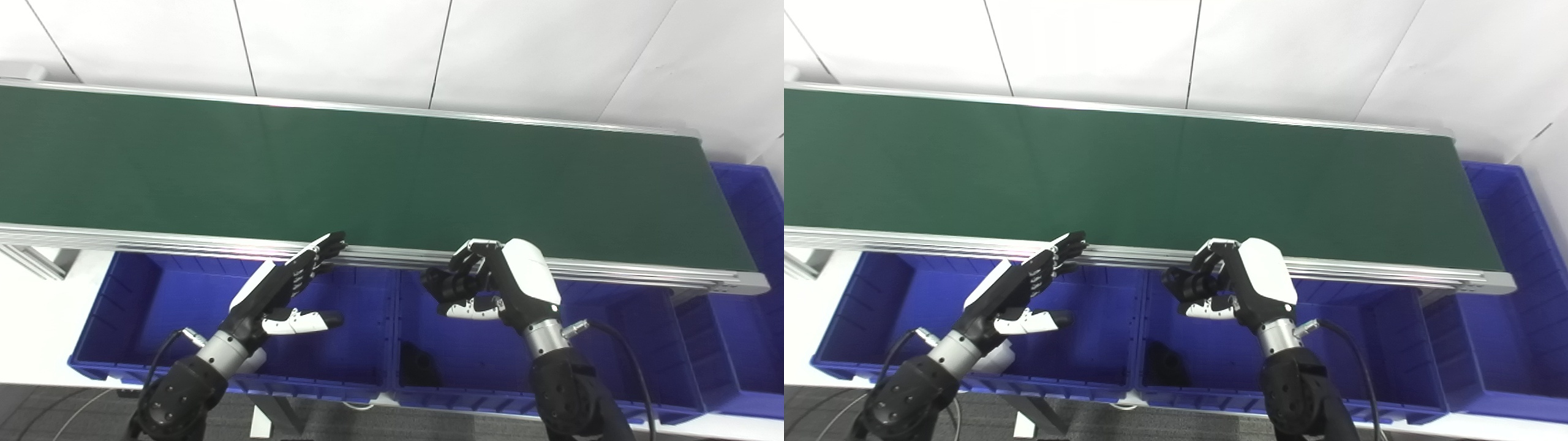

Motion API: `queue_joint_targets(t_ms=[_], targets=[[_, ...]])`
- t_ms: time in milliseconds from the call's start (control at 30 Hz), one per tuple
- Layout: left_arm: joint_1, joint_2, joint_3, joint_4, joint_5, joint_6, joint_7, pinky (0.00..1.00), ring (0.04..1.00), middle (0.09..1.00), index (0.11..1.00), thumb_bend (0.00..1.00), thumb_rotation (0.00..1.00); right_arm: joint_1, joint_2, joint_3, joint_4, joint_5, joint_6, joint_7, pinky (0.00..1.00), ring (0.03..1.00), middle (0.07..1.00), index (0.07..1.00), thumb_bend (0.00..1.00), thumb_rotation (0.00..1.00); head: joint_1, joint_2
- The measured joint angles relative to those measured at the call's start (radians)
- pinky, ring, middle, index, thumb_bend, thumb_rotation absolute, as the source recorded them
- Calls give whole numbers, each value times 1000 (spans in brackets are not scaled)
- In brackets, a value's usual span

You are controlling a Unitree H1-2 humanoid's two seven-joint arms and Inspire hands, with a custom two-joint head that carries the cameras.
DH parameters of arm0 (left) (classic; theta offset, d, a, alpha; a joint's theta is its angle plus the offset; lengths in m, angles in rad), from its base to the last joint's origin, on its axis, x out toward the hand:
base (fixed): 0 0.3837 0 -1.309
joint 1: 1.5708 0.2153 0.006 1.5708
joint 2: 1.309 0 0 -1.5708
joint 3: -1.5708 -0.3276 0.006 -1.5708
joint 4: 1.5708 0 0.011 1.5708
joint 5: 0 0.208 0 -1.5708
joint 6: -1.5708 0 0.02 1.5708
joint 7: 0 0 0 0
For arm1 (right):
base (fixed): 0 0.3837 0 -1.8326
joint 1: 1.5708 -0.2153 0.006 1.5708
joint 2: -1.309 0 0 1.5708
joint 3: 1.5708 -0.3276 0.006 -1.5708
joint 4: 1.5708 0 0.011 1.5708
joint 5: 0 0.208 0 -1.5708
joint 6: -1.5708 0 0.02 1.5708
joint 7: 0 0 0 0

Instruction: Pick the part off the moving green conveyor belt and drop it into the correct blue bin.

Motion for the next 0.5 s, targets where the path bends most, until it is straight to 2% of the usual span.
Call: queue_joint_targets(t_ms=[33, 267, 433, 467, 500], targets=[[0, 1, 4, 0, -7, 4, -3, 884, 968, 970, 958, 779, 453, 0, 9, 2, 23, -1, 0, -11, 195, 269, 473, 489, 528, 0, -2, 0], [17, -1, 9, -13, -19, 25, -13, 874, 952, 962, 956, 784, 446, -1, 18, 28, 146, -56, 8, -75, 206, 285, 475, 491, 526, 0, -15, 3], [16, 9, 4, -15, -14, 28, -32, 863, 948, 973, 966, 774, 452, -5, 30, 39, 190, -111, 65, -97, 273, 370, 484, 494, 524, 3, -23, 2], [16, 16, 0, -16, -11, 28, -37, 865, 945, 968, 964, 781, 452, -3, 33, 43, 192, -122, 88, -96, 289, 388, 485, 626, 538, 1, -23, 0], [16, 24, -5, -16, -5, 28, -39, 874, 947, 970, 965, 777, 452, -1, 36, 45, 189, -126, 105, -94, 370, 495, 598, 726, 600, 129, -23, 0]])
